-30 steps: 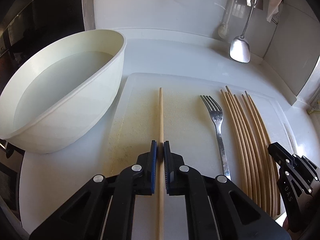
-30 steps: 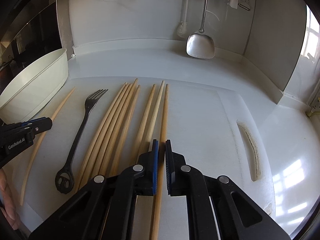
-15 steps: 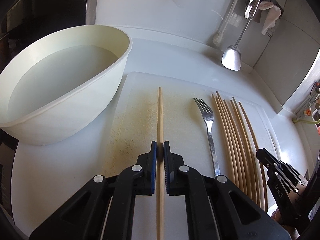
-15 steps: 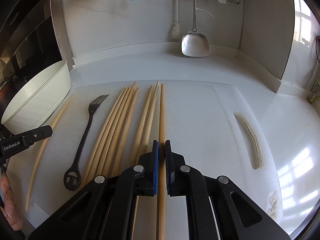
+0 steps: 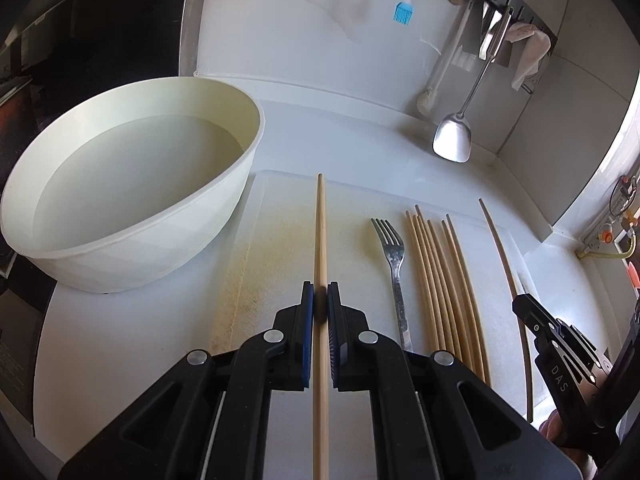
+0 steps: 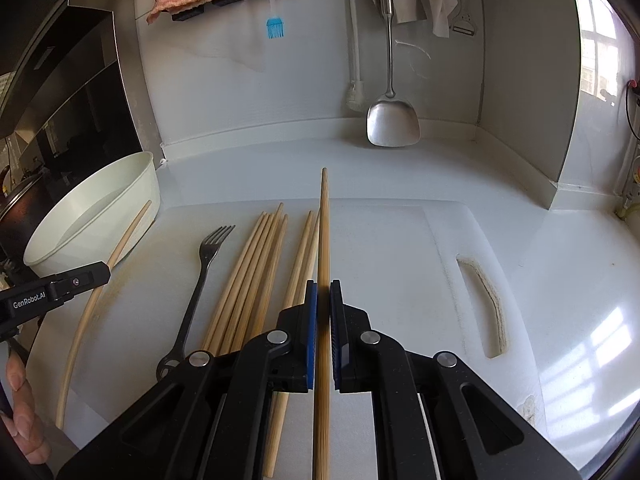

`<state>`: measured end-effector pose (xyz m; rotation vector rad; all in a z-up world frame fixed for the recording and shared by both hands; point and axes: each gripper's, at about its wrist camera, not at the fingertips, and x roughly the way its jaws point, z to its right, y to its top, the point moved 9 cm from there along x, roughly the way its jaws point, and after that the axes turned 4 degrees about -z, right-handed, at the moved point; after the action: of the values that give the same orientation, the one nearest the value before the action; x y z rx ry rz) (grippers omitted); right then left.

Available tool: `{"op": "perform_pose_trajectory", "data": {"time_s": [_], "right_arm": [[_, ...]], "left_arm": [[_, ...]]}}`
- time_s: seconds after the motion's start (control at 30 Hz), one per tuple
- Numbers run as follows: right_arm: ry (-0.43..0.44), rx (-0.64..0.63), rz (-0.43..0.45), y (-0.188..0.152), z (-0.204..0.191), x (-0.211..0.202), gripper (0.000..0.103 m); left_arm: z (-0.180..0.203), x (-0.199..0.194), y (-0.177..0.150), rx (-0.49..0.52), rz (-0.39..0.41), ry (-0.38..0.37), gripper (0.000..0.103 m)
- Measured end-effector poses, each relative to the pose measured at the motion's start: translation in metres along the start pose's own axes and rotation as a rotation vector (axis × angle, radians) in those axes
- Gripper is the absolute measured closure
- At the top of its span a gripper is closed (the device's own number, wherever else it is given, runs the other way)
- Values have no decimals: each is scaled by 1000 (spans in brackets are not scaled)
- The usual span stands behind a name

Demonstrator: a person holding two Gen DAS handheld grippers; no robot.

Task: Organize utensils
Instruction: 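Carry the chopstick with the left gripper over the white basin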

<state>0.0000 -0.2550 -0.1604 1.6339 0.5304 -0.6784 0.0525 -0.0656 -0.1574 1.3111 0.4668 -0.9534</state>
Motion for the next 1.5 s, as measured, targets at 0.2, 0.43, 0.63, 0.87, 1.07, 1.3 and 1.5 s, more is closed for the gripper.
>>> {"op": "perform_pose_trajectory", "data": {"time_s": [0.2,0.43,0.63,0.87,1.07,1.3,1.5], "right_arm": [[26,3,19,1,0,-2,97],[60,-27,42,9,-12,-12,97],[117,-61,55,33,-40,-22,97],[199,-101,68,73,-102,-29,97],[239,-96,66,103,-168,-12,97],[255,-98,9,117,-246,27,97],[272,-74,-71,120,-293,62,97]], "left_arm": [[0,-11,4,-15,19,-7,96],[-3,-34,14,-34,48,-4,96],[-21,-62,28,-71,70,39,96],[-66,-95,62,-102,122,89,96],[-116,-103,99,-100,142,100,96],[-179,-76,131,-102,102,96,96],[-219,-45,145,-104,46,86,96]]}}
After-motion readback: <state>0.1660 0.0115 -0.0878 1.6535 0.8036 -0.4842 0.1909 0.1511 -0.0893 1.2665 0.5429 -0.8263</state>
